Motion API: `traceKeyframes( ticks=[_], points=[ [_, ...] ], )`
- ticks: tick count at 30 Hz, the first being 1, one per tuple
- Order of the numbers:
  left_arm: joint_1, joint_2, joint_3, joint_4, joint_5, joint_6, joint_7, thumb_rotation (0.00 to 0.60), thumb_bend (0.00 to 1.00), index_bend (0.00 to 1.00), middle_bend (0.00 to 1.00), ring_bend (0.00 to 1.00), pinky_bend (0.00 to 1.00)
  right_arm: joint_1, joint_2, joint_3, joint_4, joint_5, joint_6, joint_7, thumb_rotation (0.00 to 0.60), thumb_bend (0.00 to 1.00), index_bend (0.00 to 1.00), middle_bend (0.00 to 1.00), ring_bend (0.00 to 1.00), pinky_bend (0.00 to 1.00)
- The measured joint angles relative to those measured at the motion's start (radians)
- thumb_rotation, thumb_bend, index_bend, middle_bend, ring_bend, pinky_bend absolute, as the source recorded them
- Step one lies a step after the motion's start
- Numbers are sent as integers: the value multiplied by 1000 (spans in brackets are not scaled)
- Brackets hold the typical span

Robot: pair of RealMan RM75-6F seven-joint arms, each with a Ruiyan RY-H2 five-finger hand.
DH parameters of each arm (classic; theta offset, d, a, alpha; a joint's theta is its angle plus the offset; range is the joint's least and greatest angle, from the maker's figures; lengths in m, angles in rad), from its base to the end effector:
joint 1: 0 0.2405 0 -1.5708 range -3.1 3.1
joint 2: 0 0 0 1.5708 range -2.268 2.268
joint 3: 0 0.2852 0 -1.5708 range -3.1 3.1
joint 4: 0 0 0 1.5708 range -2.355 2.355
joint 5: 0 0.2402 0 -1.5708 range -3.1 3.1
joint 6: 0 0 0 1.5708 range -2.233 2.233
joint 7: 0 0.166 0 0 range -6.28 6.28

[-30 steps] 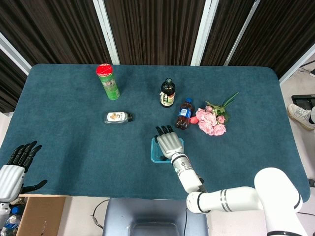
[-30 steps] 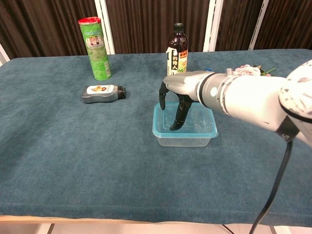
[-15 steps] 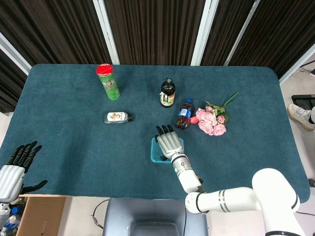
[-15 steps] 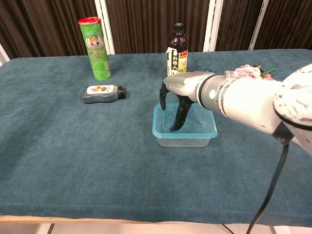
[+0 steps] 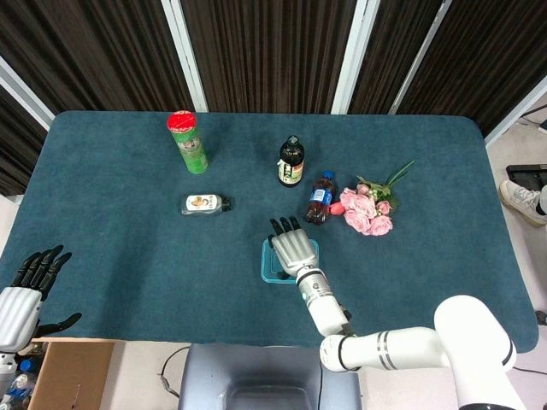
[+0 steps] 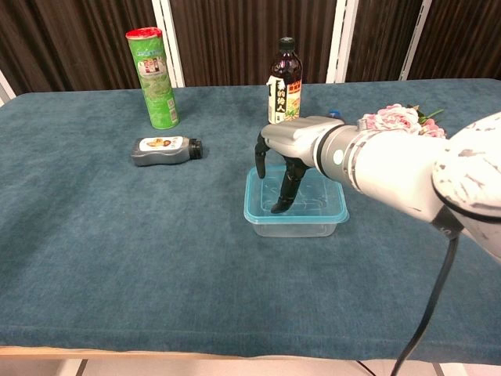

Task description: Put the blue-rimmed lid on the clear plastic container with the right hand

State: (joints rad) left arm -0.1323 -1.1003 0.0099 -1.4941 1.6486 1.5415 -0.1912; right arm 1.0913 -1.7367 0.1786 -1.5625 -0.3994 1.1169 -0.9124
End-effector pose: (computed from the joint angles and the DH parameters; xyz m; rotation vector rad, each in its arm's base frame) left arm -0.3467 0.2106 0.1523 -1.5253 -0.8700 -1.0469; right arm -0.0711 -0.3805 -0.1222 1.9308 -0.9227 0.5650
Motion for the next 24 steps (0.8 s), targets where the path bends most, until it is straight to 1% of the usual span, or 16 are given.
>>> traceKeyframes(
  ticks=[24],
  points=[
    [2,0,-1,2,-2,3,-2,600,437,0,0,0,87,-26,-28,-4,56,-34,-31,8,600,301,475,159,36,126]
  ],
)
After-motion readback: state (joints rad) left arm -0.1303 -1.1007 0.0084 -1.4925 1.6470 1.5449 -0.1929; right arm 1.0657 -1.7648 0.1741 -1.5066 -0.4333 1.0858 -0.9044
